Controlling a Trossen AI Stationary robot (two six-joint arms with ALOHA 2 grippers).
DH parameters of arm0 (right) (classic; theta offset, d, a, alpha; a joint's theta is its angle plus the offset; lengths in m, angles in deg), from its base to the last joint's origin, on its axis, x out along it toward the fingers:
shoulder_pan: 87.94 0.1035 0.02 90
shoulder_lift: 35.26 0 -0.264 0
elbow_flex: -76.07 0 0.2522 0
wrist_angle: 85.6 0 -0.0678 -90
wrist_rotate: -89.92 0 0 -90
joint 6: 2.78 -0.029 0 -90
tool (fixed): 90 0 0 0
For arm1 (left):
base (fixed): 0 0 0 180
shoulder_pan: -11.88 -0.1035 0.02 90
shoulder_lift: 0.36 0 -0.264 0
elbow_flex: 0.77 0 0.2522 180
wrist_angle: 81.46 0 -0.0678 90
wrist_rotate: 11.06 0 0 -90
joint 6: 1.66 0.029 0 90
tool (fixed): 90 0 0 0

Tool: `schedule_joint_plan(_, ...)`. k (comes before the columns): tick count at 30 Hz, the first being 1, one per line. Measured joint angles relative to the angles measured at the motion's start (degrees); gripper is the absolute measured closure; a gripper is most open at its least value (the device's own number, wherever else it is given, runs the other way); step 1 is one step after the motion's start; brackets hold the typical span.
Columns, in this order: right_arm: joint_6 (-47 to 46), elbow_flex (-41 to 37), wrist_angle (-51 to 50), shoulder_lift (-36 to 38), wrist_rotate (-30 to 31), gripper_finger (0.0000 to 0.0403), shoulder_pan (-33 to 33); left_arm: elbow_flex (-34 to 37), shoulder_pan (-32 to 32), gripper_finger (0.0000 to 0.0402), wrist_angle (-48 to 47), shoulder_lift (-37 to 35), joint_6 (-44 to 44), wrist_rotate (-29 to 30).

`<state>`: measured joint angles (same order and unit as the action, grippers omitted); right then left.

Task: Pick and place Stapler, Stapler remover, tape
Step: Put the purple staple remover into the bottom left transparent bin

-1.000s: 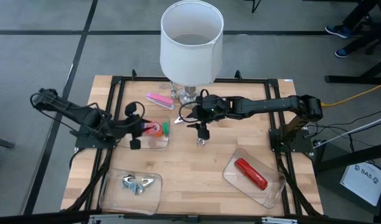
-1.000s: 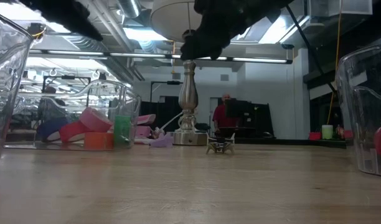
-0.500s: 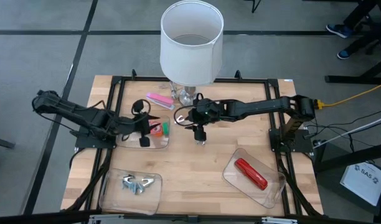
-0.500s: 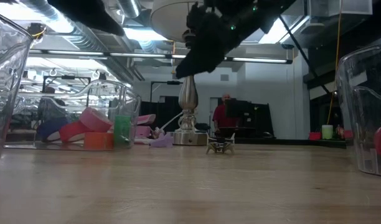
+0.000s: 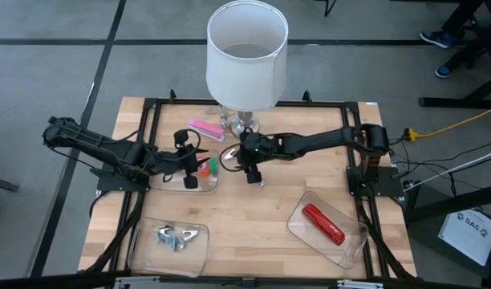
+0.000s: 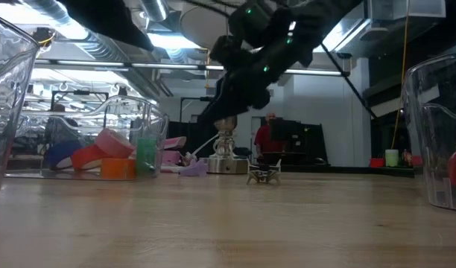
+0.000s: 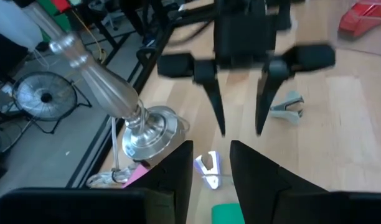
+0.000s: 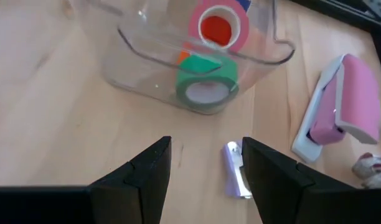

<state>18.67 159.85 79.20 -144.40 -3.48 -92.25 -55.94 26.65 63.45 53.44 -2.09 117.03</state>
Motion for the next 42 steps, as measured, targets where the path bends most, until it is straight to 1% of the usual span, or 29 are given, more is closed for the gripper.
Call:
schedule_joint_plan(4,1.12,-0.04,2.73,-2.83,1.28,0.0206,-0.71,0.0,0.0,0.0298,1.72,-0.28,1.17,0.0)
schedule_joint_plan(8,1.14,-0.07,4.91,-4.65,1.34,0.0206,-1.59,0.0,0.0,0.0302,1.92,-0.28,1.5,0.34)
schedule_joint_plan(15,0.02,-0.07,5.7,-4.85,1.19,0.0206,-2.91,0.0,0.02,0.0303,1.92,-0.28,1.83,3.32)
schedule_joint_plan(17,-0.04,-0.07,6.29,-4.85,-0.5,0.0206,-3.52,0.0,0.0,0.0304,1.91,-0.28,1.83,4.48)
schedule_joint_plan(19,-0.07,-0.04,7.06,-5.42,-1.35,0.0206,-3.93,0.0,0.0,0.0303,1.97,-0.28,1.83,4.5)
schedule_joint_plan(30,0.0,-0.09,6.71,-7.89,-1.75,0.0206,-4.6,0.0,0.0,0.0303,2.3,-0.28,1.89,4.46)
schedule_joint_plan(34,-0.02,-0.07,7.48,-9.46,-1.73,0.0206,-4.68,0.0,0.0,0.0303,2.3,-0.28,3.56,4.64)
schedule_joint_plan(37,-0.01,-0.07,8.15,-10.41,-1.74,0.0213,-4.68,0.0,-0.01,0.0305,2.3,-0.28,3.75,5.95)
schedule_joint_plan(42,-0.04,-0.07,8.53,-10.55,-1.74,0.0232,-4.66,0.0,0.0,0.0306,2.25,-0.28,4.25,5.92)
